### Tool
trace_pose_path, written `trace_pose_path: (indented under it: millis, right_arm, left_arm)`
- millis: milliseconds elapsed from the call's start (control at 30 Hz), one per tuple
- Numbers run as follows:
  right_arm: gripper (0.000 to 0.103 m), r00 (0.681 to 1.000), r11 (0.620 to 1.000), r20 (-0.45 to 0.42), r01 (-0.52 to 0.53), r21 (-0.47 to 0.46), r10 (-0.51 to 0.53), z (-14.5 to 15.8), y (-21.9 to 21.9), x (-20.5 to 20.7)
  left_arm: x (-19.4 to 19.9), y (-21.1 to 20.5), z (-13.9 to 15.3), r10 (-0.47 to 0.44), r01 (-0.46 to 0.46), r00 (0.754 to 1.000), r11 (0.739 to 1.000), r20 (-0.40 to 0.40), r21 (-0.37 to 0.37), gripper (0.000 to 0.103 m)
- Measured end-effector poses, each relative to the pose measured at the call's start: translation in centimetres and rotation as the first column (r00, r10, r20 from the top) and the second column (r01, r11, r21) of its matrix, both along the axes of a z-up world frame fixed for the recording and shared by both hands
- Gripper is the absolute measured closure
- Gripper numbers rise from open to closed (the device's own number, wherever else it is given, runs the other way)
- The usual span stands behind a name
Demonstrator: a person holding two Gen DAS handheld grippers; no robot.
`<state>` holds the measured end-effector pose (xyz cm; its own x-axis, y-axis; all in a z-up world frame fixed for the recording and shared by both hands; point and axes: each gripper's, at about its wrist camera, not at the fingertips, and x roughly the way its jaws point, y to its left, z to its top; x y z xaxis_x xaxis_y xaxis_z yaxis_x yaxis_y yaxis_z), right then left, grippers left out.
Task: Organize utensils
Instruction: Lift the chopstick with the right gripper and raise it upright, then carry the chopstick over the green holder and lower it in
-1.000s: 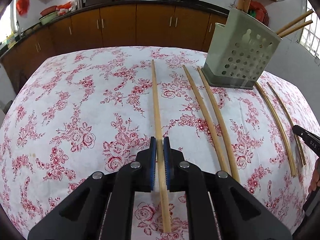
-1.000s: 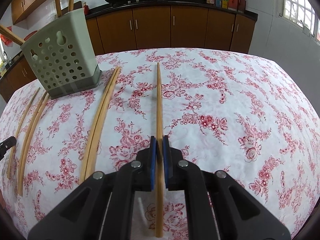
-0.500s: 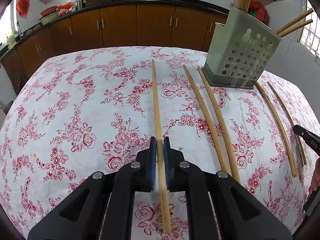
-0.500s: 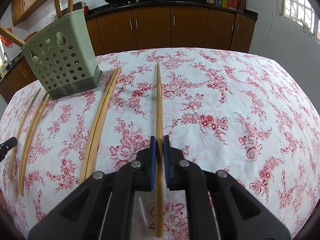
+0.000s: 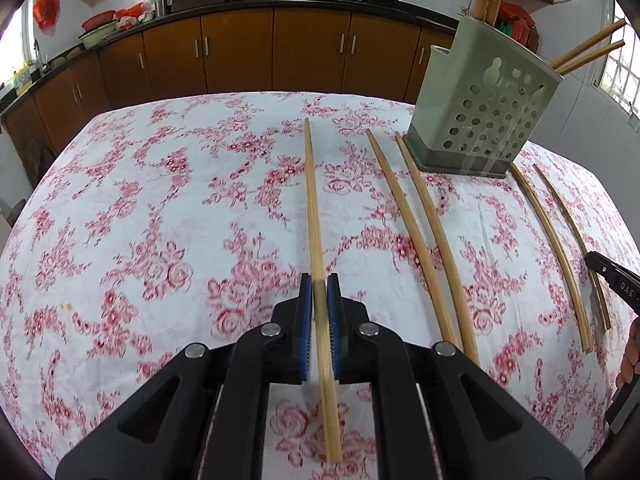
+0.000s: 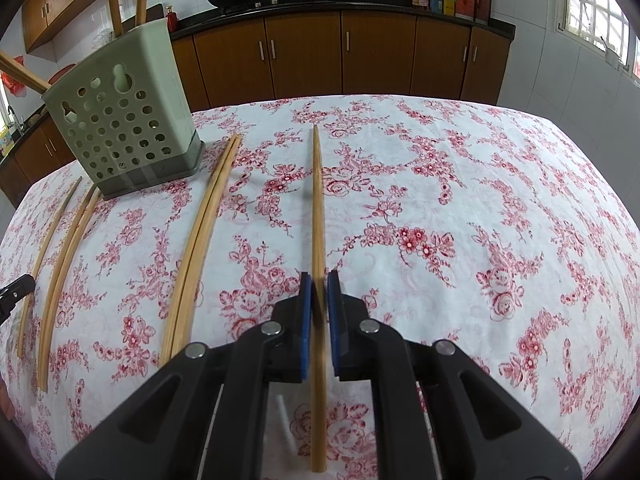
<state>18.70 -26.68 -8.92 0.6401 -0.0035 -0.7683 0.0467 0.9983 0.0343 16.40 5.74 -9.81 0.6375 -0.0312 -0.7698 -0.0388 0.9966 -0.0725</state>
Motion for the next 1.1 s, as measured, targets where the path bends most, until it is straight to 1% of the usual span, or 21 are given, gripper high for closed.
trace_pose_path:
  millis: [200,233,267,333,433,533,667,833,933,1100]
  right_arm:
    - [0.092,1.0,0.999,0.0,-0.011,0.033,0.011,-0.1,-0.4,-1.4]
    - [0.092,1.0,0.999,0.0,-0.013,0.031,0.013,-0.1,-0.4,-1.4]
    - [0.095,1.0,1.0,0.0,-0.016,0.027,0.016,-0.1,-0.4,-1.6]
    - [0.095,1.0,0.999,-0.003,-0.017,0.036,0.017,0.1,-0.5,-1.8]
    - [0.095,0.999,0.999,0.035,-0.012,0.048,0.01,1.1,-0.9,-2.7]
    - [0.095,0.995,0.999,0.102,-0.012,0.051,0.007,3.3,-1.2,-3.5]
    - [0.095,0.982,0.998,0.191,-0.008,0.06,-0.004,6.7,-1.8,-4.2]
    - [0.095,0.96,0.998,0.282,-0.014,0.067,-0.005,10.1,-2.2,-4.7]
    - [0.095,0.949,0.997,0.314,-0.017,0.074,-0.007,11.4,-2.3,-4.8]
    - [0.095,0.937,0.996,0.35,-0.025,0.089,-0.008,12.7,-2.3,-4.9]
  left_arm:
    - [-1.7,-0.2,0.0,0.01,-0.01,1.0,1.0,-0.006,0.007,0.094]
    - [-1.9,-0.4,0.0,0.012,-0.011,1.0,1.0,-0.007,0.016,0.094]
    - [-2.1,-0.5,0.1,0.01,-0.01,1.0,1.0,-0.008,0.029,0.094]
    - [-2.3,-0.8,0.1,0.01,-0.01,1.0,0.999,-0.009,0.044,0.095]
    - [-2.5,-0.8,0.4,0.011,-0.011,1.0,0.999,-0.017,0.041,0.096]
    - [-3.2,-0.7,2.0,0.009,-0.01,1.0,0.999,0.026,0.044,0.096]
    - [-3.7,-0.5,5.4,0.007,-0.011,0.994,0.999,0.111,0.033,0.096]
    - [-4.1,-0.3,9.2,0.012,-0.014,0.978,1.0,0.209,0.006,0.096]
    - [-4.3,-0.1,11.0,0.024,-0.017,0.967,0.999,0.254,-0.029,0.096]
    - [-4.5,0.1,12.9,0.035,-0.017,0.954,0.998,0.299,-0.063,0.096]
